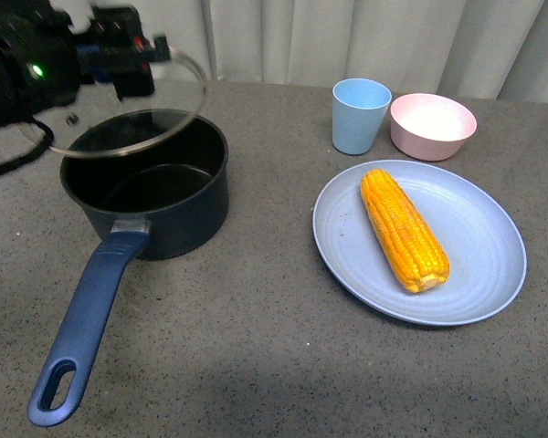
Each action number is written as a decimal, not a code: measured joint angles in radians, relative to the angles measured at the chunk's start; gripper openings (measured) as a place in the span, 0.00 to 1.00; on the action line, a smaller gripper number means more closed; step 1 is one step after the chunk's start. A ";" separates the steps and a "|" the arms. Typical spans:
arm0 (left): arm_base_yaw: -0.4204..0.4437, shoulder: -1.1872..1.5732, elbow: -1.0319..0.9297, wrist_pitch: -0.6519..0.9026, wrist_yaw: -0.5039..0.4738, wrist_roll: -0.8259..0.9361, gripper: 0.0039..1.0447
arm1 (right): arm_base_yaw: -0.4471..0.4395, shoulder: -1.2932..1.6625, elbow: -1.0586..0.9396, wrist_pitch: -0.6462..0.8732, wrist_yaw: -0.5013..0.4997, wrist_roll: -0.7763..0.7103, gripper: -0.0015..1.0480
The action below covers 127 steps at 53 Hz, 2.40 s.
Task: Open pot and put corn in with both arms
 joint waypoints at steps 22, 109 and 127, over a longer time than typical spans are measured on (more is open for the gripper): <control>0.320 -0.015 -0.058 0.066 0.058 0.025 0.57 | 0.000 0.000 0.000 0.000 0.000 0.000 0.91; 0.377 0.396 0.070 0.080 0.092 -0.005 0.80 | 0.000 0.000 0.000 0.000 0.000 0.000 0.91; 0.396 0.031 -0.154 0.122 0.095 0.019 0.89 | 0.000 0.000 0.000 0.000 0.000 0.000 0.91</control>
